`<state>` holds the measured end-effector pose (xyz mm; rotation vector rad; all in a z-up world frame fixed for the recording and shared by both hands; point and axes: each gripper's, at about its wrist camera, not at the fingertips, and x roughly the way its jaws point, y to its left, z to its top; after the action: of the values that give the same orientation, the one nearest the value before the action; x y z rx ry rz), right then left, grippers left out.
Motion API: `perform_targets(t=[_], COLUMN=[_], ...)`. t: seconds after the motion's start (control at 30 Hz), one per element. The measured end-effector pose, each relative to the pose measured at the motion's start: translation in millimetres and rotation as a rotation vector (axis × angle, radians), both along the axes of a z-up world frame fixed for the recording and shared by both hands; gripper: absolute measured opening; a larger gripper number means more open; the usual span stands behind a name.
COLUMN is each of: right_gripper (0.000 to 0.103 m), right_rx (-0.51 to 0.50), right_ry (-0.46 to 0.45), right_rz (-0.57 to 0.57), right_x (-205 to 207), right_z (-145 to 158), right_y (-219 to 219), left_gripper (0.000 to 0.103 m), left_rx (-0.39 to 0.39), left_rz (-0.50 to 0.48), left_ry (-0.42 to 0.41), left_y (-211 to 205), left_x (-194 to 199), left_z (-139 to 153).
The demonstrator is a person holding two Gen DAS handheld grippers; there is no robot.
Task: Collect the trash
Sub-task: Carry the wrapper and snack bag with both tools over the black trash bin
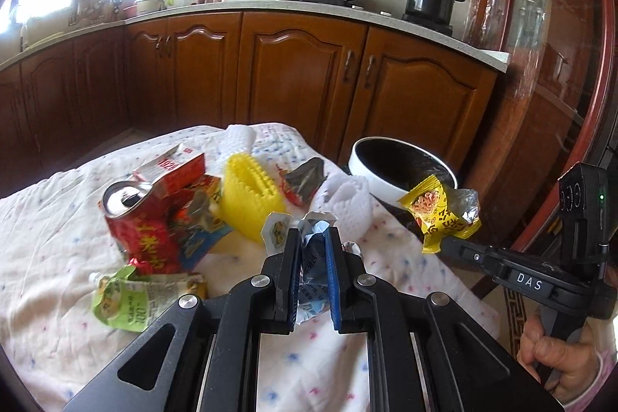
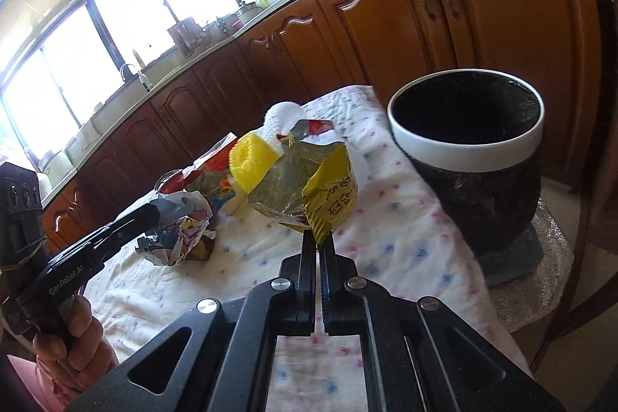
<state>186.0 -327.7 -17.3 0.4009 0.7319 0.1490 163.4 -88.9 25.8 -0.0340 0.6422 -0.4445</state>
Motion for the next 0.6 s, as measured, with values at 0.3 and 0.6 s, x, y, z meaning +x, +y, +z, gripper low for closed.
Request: perform_targets(t=[0.3, 0.6], right_gripper=[0.002, 0.002], right_rx=[-0.034, -0.068], right_ry=[-0.006, 0.024], right_rz=[-0.103, -0.160], right_x=[15, 53], right_z=[9, 14], right_y=[-56, -104], left_gripper=[0.011, 0.011], left_rx=[-0.018, -0.035], left_rz=[-0.082, -0.132], left_ry=[0.012, 0.058], left_y=[-49, -105], left_x=[67, 140], left_z=[-7, -11])
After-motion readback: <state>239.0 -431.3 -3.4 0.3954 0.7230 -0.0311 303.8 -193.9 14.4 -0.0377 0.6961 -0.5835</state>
